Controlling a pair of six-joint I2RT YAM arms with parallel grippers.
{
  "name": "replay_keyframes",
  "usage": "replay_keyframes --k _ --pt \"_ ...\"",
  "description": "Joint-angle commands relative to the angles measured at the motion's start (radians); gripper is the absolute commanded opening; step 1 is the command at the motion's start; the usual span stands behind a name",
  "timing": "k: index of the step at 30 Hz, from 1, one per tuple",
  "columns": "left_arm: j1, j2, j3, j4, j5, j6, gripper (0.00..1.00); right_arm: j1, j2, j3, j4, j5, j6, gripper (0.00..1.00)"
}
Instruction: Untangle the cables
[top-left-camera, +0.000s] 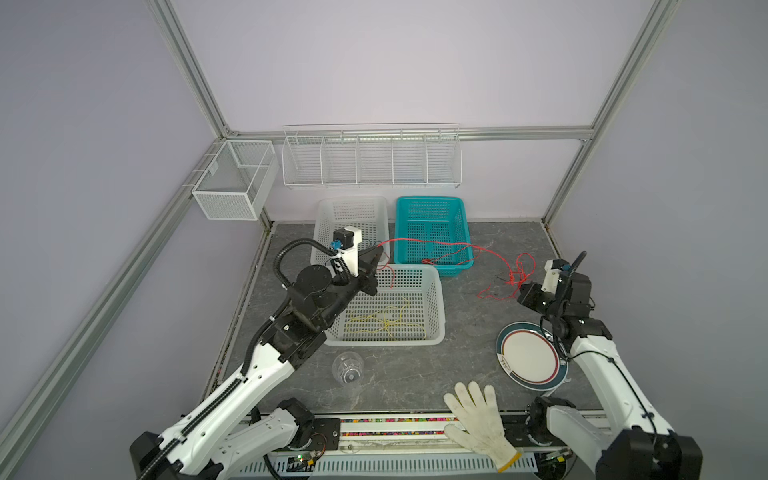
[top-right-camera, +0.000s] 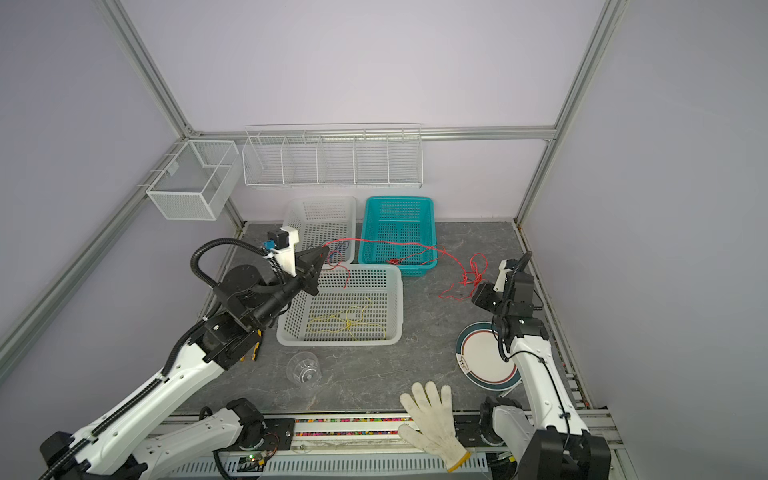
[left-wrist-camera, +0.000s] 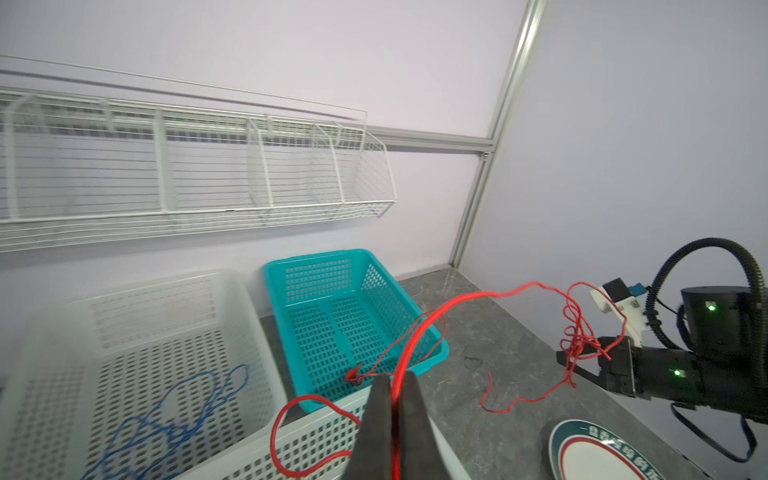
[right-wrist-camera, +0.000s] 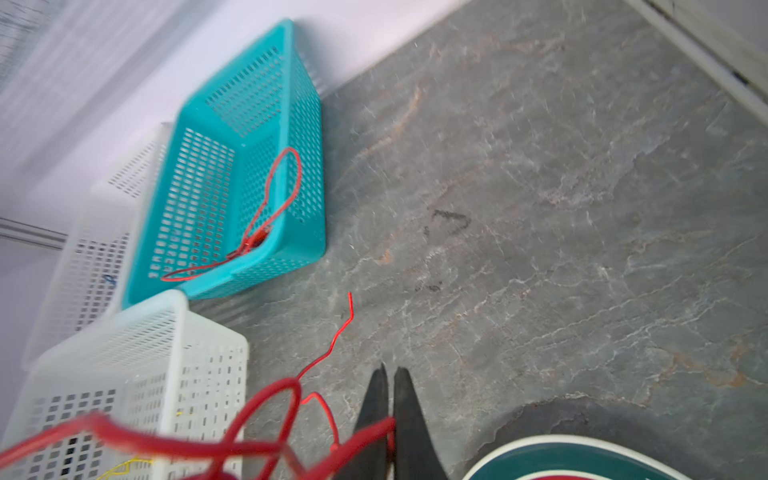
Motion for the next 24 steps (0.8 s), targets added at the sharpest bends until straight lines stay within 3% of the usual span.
replay_keyframes --k 1,4,6,12,17,21,24 --pt "-0.055 0.092 0.047 0.145 0.182 -0.029 0.0 0.015 -0.104 -0.016 0.001 0.013 -0.038 0.07" --pt "-0.141 0.188 0.085 0.159 0.201 0.015 0.0 0.016 -0.18 -0.008 -0.036 0.04 -0.051 0.07" --pt "-0.172 0.262 0.103 0.203 0.244 -0.017 0.0 0.017 -0.21 0.001 -0.057 0.046 -0.059 0.07" --pt "-0.216 0.467 0.16 0.319 0.346 -0.134 0.0 0.027 -0.222 0.004 -0.073 0.032 -0.073 0.07" --pt "-0.229 0.593 0.223 0.249 0.339 -0.147 0.0 0.033 -0.218 -0.005 -0.08 0.049 -0.082 0.07" --pt "-0.232 0.655 0.24 0.193 0.347 -0.128 0.12 0.038 -0.221 -0.005 -0.083 0.068 -0.09 0.07" --pt "-0.232 0.677 0.231 0.178 0.327 -0.114 0.15 0.043 -0.216 -0.002 -0.082 0.068 -0.095 0.07"
